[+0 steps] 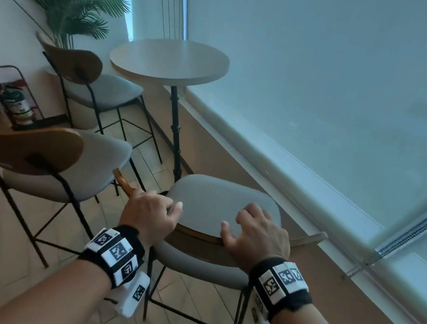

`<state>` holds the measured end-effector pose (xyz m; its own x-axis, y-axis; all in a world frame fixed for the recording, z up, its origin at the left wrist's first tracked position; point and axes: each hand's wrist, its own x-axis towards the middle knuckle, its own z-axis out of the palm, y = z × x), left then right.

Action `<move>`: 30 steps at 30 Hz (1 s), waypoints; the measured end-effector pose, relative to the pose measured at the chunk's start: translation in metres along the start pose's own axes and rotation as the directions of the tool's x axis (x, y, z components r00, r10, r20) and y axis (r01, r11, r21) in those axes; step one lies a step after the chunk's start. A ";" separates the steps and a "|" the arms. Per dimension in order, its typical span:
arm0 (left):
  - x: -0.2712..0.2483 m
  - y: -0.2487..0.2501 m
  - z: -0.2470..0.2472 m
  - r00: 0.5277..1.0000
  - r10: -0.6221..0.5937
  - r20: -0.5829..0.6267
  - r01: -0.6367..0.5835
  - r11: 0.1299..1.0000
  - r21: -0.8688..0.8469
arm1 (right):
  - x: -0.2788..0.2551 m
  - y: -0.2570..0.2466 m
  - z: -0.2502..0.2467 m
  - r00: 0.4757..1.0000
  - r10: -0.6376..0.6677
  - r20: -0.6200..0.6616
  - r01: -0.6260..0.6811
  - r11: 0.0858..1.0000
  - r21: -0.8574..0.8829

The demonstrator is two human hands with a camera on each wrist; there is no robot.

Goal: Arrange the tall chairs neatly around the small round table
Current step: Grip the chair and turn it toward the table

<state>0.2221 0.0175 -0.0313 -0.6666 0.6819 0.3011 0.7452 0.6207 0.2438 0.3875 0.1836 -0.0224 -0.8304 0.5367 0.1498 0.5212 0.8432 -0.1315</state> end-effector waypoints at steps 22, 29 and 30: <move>0.032 0.128 0.034 0.982 -0.185 0.023 0.180 0.973 0.146 | 0.122 0.151 0.005 0.892 -0.446 0.067 0.444 0.895 0.046; 0.051 0.154 0.035 0.961 -0.274 0.038 0.267 0.955 0.125 | 0.150 0.172 0.003 0.861 -0.509 0.007 0.509 0.861 -0.002; 0.052 0.155 0.035 0.960 -0.280 0.021 0.276 0.953 0.124 | 0.154 0.173 0.003 0.862 -0.507 0.001 0.507 0.862 0.000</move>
<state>0.3024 0.1626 -0.0099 -0.8490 0.4887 0.2011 0.5240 0.8276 0.2011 0.3494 0.4116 -0.0255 -0.9802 0.0356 0.1950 0.0288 0.9989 -0.0375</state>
